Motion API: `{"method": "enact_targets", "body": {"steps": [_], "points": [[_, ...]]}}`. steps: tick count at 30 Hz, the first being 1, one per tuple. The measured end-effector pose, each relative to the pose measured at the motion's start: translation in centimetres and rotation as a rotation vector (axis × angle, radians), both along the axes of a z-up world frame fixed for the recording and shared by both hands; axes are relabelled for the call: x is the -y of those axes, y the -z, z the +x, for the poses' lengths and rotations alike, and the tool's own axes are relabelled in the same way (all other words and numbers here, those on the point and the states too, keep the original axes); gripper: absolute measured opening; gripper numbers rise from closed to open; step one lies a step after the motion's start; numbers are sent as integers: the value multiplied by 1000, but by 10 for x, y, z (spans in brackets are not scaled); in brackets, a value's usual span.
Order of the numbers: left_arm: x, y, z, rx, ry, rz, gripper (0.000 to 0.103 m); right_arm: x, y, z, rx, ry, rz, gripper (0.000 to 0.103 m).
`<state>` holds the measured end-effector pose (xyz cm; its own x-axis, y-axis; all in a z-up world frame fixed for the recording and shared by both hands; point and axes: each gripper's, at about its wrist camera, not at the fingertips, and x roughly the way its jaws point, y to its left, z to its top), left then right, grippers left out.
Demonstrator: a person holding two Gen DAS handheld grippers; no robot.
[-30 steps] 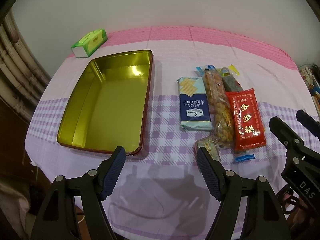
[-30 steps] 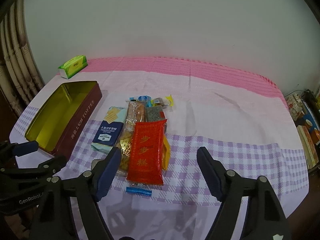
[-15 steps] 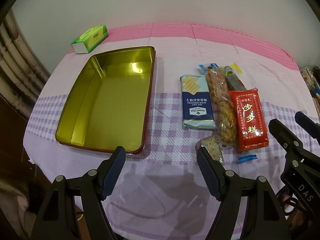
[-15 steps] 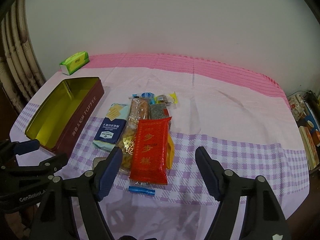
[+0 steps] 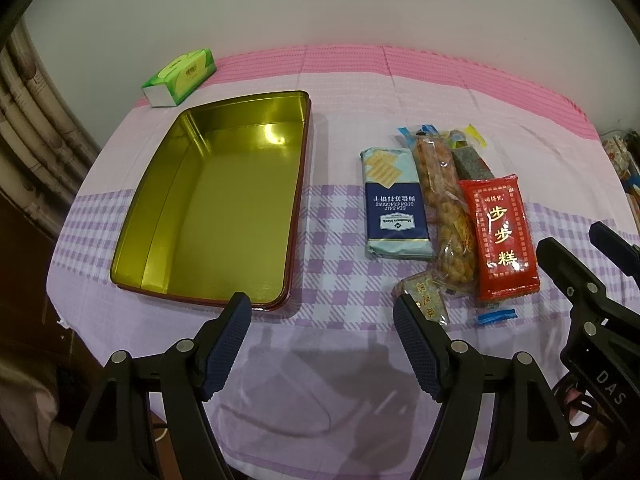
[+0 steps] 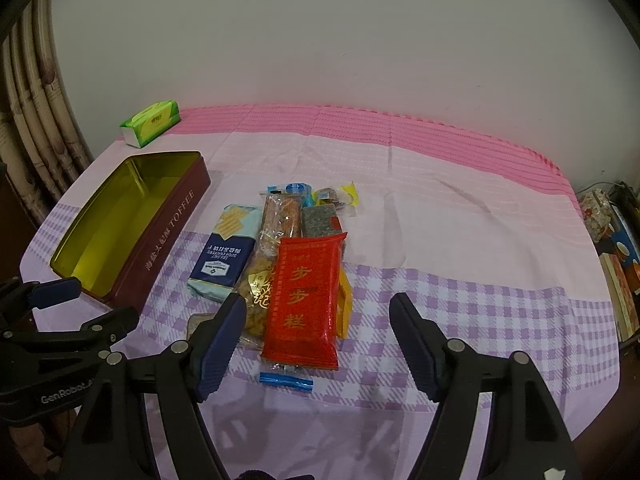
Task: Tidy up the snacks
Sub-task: 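Move both grippers toward the snack pile beside the gold tin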
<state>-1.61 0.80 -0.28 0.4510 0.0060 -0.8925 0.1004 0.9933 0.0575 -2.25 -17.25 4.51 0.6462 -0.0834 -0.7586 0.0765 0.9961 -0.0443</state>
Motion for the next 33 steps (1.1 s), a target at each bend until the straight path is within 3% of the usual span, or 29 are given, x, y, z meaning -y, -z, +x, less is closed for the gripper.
{"method": "enact_targets", "body": {"steps": [23, 33], "points": [[-5, 7, 1, -4, -9, 7, 74, -2, 6, 6, -24, -12, 3, 68], [-12, 10, 9, -11, -34, 12, 74, -7, 12, 17, -48, -36, -3, 62]]}}
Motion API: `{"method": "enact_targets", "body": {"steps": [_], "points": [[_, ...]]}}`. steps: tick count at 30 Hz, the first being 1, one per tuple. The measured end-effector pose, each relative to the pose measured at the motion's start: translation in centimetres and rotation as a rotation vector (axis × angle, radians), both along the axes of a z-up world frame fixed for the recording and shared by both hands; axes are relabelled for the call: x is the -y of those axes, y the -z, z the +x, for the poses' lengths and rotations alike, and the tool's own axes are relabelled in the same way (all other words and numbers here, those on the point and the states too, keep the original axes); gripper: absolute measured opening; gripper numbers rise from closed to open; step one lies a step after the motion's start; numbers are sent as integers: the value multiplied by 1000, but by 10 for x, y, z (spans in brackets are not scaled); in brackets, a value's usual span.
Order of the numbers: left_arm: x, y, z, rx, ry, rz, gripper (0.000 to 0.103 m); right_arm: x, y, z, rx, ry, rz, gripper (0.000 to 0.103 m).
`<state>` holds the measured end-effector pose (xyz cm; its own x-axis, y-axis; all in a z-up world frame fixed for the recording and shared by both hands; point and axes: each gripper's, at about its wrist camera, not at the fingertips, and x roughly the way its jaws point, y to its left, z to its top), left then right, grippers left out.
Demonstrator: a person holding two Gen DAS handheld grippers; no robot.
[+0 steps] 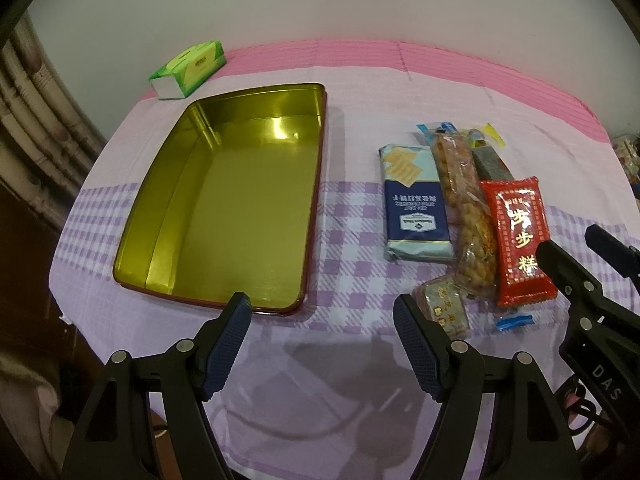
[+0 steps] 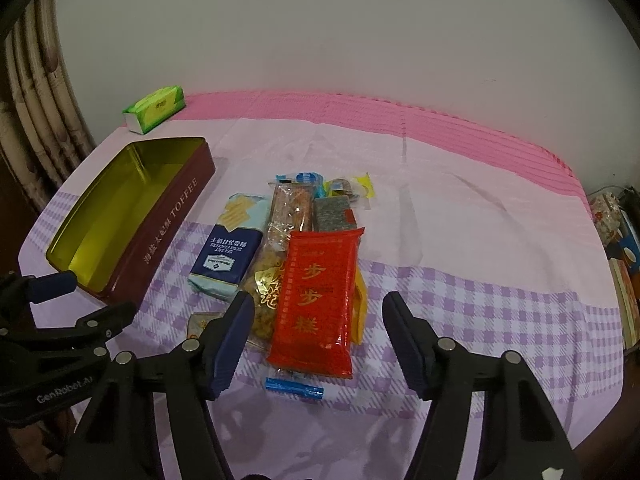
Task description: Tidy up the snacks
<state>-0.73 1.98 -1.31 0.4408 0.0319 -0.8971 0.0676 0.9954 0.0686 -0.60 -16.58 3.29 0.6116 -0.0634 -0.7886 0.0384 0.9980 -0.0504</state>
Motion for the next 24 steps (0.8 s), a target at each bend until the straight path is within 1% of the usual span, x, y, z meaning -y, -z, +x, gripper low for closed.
{"method": "enact_targets", "body": {"steps": [4, 11, 20, 24], "points": [[-10, 0, 4, 3, -36, -6, 74, -1, 4, 5, -13, -9, 0, 59], [-28, 2, 11, -4, -86, -18, 74, -2, 12, 15, -49, -15, -6, 56], [-26, 6, 14, -9, -69, -14, 74, -6, 29, 35, -101, -5, -50, 55], [-22, 7, 15, -14, -59, -11, 74, -6, 37, 42, -120, 1, -63, 52]]}}
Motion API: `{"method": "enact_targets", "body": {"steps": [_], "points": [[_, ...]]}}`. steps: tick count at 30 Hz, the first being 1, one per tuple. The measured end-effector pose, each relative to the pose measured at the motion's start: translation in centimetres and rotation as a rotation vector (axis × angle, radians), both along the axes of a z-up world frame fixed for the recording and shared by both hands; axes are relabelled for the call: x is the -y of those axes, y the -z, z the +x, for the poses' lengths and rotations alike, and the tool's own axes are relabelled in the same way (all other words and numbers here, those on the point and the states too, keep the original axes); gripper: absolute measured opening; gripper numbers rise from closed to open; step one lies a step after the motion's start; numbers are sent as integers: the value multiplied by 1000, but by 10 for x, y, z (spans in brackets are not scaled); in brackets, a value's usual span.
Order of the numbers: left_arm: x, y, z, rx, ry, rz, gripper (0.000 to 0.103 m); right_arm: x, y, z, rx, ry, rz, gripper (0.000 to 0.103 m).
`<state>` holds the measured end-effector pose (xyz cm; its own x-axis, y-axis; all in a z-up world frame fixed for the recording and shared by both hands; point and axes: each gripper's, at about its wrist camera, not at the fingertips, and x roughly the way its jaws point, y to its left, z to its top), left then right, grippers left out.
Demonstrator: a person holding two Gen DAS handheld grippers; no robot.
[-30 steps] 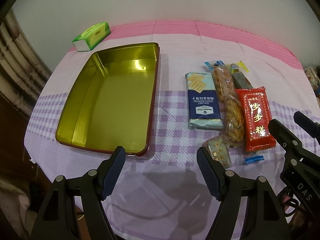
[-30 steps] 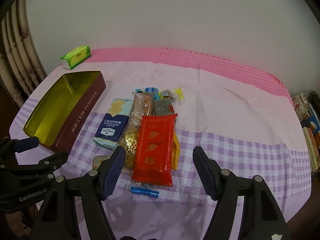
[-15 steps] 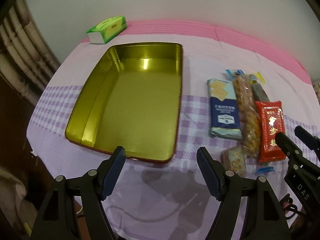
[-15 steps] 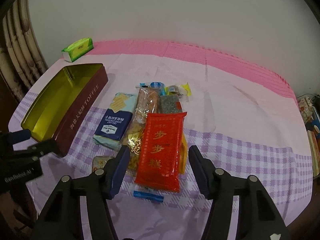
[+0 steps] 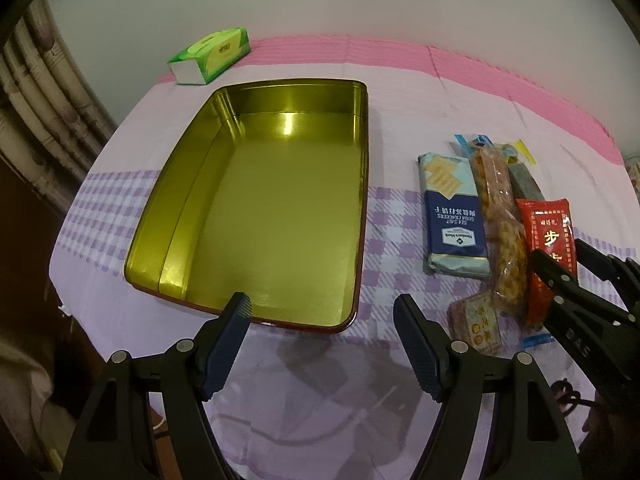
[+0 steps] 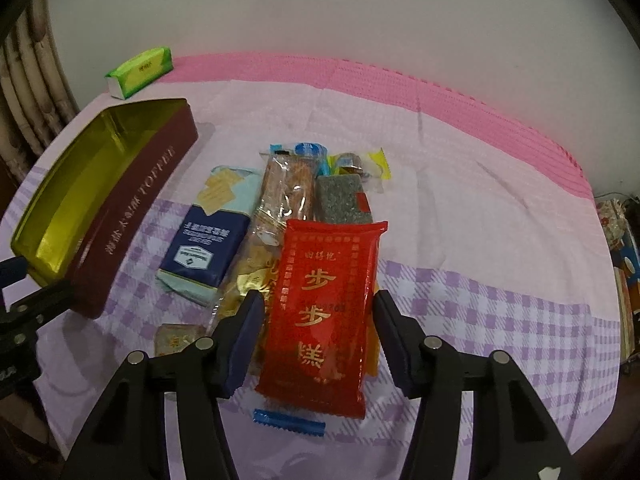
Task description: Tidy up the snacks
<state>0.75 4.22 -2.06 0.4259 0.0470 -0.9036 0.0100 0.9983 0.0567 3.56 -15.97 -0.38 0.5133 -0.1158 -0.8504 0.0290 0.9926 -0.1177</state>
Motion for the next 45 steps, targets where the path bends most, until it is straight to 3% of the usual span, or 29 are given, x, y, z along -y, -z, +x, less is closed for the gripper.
{"method": "enact_targets", "body": {"steps": [8, 18, 24, 29, 33, 39, 45], "points": [[9, 2, 1, -8, 22, 13, 74, 9, 7, 6, -8, 17, -23, 48], [23, 3, -1, -17, 56, 35, 74, 34, 7, -5, -12, 34, 46, 44], [30, 5, 0, -27, 79, 40, 74, 48, 6, -9, -8, 51, 33, 43], [34, 7, 1, -33, 88, 37, 74, 49, 0, -11, 12, 18, 15, 46], [35, 6, 1, -33, 94, 35, 74, 31, -4, -7, 4, -43, -28, 59], [32, 5, 0, -37, 88, 20, 74, 19, 7, 3, -27, -66, -110, 57], [34, 5, -1, -43, 88, 14, 74, 26, 9, 7, -40, -65, -88, 52]]}}
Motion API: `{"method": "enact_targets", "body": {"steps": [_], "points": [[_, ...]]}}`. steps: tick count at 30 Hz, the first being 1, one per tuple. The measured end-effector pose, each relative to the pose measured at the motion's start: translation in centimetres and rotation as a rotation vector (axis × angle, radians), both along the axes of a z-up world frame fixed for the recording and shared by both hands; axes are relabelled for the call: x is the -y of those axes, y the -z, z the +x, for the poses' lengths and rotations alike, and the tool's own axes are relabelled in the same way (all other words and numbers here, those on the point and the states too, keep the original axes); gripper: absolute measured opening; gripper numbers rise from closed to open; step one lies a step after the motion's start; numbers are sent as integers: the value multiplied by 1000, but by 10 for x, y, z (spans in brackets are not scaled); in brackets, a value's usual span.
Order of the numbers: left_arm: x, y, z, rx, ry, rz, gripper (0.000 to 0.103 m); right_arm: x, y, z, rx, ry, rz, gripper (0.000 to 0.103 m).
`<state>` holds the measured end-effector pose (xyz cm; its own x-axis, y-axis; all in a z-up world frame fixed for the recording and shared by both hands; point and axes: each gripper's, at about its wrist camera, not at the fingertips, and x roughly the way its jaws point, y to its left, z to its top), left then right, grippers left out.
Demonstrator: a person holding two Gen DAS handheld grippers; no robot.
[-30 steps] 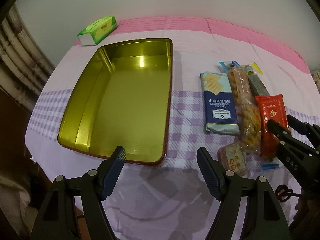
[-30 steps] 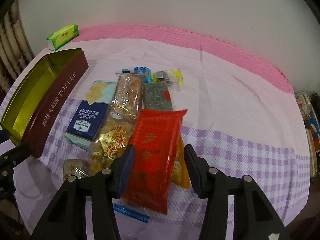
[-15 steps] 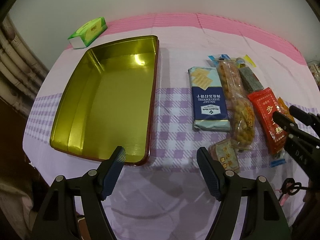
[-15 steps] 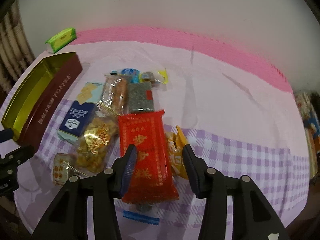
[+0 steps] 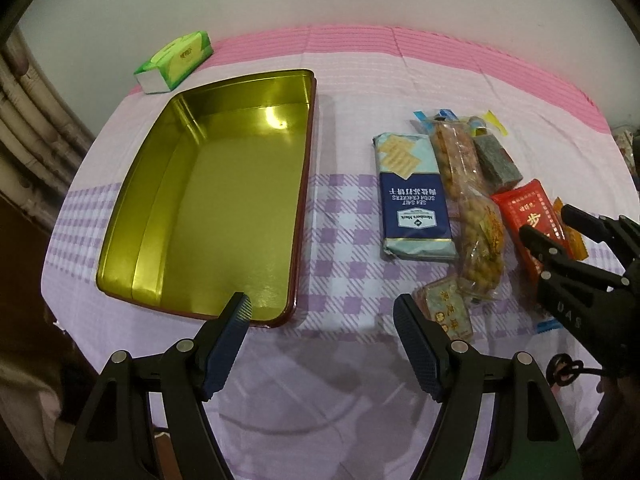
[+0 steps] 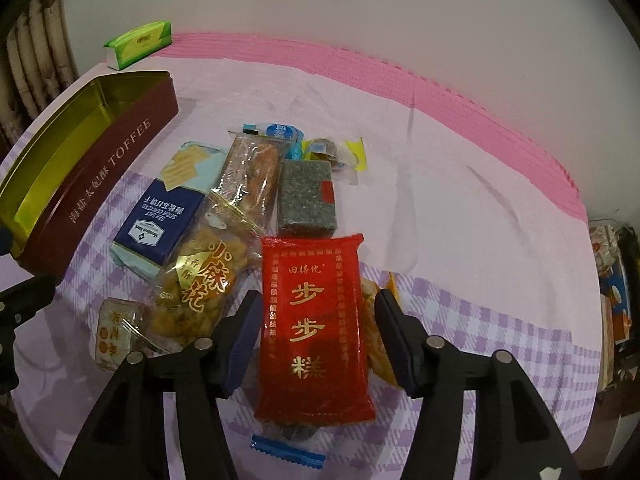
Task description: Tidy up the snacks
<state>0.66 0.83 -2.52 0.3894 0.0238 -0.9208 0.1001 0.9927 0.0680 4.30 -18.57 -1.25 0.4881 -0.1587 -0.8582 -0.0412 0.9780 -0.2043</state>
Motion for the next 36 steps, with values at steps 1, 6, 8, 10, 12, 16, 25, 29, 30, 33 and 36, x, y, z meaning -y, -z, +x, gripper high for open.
{"method": "enact_targets", "body": {"steps": [1, 6, 8, 10, 12, 16, 25, 29, 30, 33, 36], "points": [[0, 0, 0, 0, 1, 2, 74, 1, 0, 0, 0, -2, 1, 50], [3, -1, -3, -2, 4, 9, 74, 2, 1, -1, -10, -21, -8, 50], [4, -1, -4, 0, 4, 11, 74, -1, 1, -3, -17, -33, -3, 50], [5, -2, -5, 3, 5, 13, 74, -5, 3, -4, -32, -48, -17, 50], [8, -2, -6, 2, 11, 13, 74, -9, 11, -3, -69, -54, -28, 51], [10, -5, -11, 6, 19, 16, 74, -12, 16, -1, -62, -47, -37, 45], [14, -6, -13, -22, 16, -20, 74, 11, 5, -5, -42, 18, 135, 41], [19, -4, -13, -59, 25, -77, 74, 29, -8, -15, -5, 58, 174, 41], [20, -3, -13, -74, 26, -98, 74, 35, -12, -19, 4, 71, 183, 41], [26, 1, -12, -106, 27, -124, 74, 54, -21, -28, 24, 114, 192, 41], [34, 6, -13, -134, 36, -122, 74, 74, -23, -36, 37, 160, 198, 41]]}}
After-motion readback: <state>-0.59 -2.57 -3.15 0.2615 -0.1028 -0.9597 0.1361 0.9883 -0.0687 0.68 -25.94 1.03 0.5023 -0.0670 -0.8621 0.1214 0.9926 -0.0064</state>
